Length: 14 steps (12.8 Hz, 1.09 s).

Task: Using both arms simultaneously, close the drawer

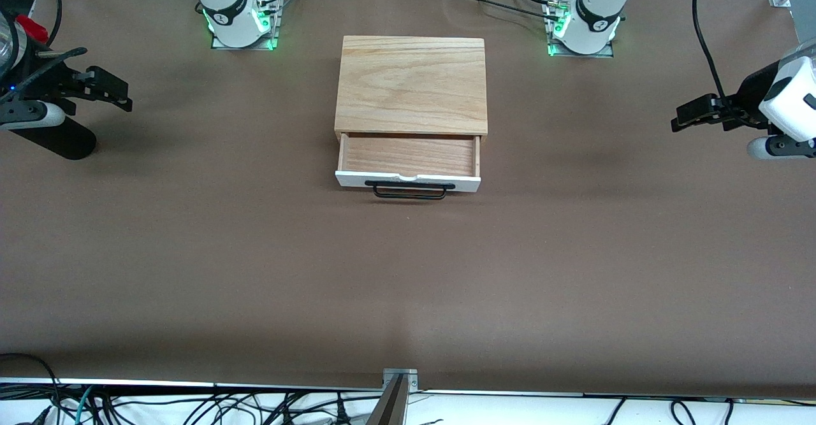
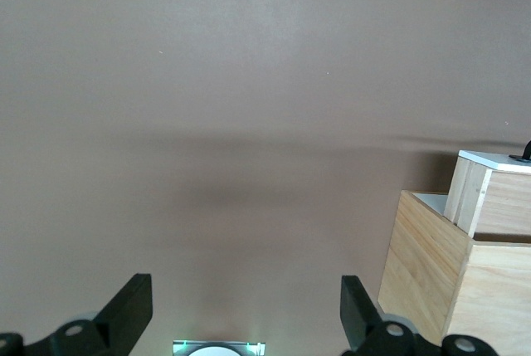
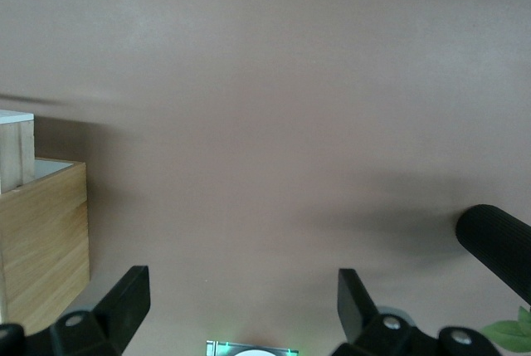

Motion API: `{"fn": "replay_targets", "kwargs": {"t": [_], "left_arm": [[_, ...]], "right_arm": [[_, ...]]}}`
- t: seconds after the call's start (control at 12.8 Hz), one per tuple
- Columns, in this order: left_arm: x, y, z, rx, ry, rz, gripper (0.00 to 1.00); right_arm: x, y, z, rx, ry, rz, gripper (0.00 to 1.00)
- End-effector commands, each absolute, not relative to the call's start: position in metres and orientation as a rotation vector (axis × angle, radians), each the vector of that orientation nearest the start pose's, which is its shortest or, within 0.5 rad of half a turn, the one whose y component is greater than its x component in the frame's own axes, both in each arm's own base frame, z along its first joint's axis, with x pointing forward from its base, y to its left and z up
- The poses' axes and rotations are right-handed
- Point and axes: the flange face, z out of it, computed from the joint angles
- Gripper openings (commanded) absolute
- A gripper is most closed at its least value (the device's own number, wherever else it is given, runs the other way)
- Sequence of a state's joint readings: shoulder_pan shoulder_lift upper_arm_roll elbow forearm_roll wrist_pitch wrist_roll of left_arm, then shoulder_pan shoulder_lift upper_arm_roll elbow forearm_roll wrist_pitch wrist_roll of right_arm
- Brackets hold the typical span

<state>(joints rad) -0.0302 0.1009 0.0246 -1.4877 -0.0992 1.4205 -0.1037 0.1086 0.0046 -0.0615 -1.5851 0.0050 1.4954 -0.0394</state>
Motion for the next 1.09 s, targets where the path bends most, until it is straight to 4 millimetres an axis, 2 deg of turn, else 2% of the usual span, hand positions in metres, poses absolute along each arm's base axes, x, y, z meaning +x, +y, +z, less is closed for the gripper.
{"fn": "replay_targets", "kwargs": {"t": [0.0, 1.01], "left_arm": [[0.5717, -0.0139, 0.5943, -3.190, -0.124, 0.275, 1.00], [0.5729, -0.0144, 0.5917, -3.193, -0.127, 0.283, 1.00]], "right_arm": [[0.5445, 0.0286, 0.6144, -3.143, -0.132, 0.145, 1.00], [0.5453, 0.0313, 0.6048, -3.132, -0.151, 0.200, 1.00]]}}
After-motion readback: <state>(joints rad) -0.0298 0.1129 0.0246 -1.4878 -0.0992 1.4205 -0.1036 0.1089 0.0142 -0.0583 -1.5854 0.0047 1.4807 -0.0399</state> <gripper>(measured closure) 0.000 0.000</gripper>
